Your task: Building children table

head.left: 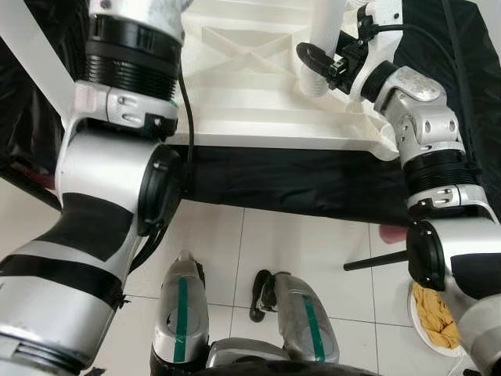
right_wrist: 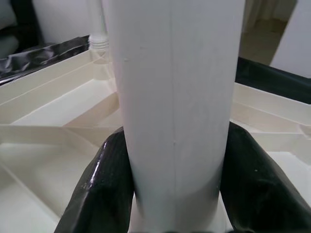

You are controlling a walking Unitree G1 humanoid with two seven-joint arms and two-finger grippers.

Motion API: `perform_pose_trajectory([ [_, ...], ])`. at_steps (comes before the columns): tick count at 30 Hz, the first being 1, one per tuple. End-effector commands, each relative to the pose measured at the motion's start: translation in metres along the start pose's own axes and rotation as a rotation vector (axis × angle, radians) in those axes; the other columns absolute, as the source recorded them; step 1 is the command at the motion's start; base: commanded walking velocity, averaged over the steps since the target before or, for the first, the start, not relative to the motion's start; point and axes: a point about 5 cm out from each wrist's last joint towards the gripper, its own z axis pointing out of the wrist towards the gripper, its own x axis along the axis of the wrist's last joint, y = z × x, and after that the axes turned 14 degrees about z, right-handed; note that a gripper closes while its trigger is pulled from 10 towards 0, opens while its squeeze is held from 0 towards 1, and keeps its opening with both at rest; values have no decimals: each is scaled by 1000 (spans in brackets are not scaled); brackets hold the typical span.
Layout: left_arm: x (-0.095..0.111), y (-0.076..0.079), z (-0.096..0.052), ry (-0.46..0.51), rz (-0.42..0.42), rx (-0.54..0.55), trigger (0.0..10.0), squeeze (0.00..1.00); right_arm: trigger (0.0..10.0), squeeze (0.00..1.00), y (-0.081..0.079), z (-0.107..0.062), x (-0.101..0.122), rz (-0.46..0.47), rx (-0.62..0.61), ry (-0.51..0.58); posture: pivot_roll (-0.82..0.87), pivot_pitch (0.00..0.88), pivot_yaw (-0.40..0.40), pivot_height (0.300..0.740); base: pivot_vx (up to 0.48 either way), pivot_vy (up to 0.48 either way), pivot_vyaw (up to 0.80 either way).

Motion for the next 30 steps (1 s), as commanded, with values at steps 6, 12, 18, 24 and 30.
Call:
perform_pose_trajectory([
  [6, 45, 16, 3, 80, 50, -35, 10000, 0, 10000, 0, 13, -5, 10, 89, -121, 106, 111, 8, -74, 740, 0, 0, 0],
  [12, 32, -6, -11, 60, 33, 70, 10000, 0, 10000, 0, 20, -14, 11, 134, -217, 170, 92, 8, -60, 740, 0, 0, 0],
  [18, -5, -37, -42, -32, 199, 208, 10000, 0, 10000, 0, 26, -27, 11, 158, -344, 245, 88, 11, -60, 740, 0, 0, 0],
  [24, -35, -44, -63, -108, 232, 271, 10000, 0, 10000, 0, 30, -36, 9, 183, -425, 278, 93, 18, -68, 740, 0, 0, 0],
  [30, -77, -52, -91, -246, 393, 332, 10000, 0, 10000, 0, 28, -47, 6, 170, -491, 355, 100, 33, -73, 740, 0, 0, 0],
])
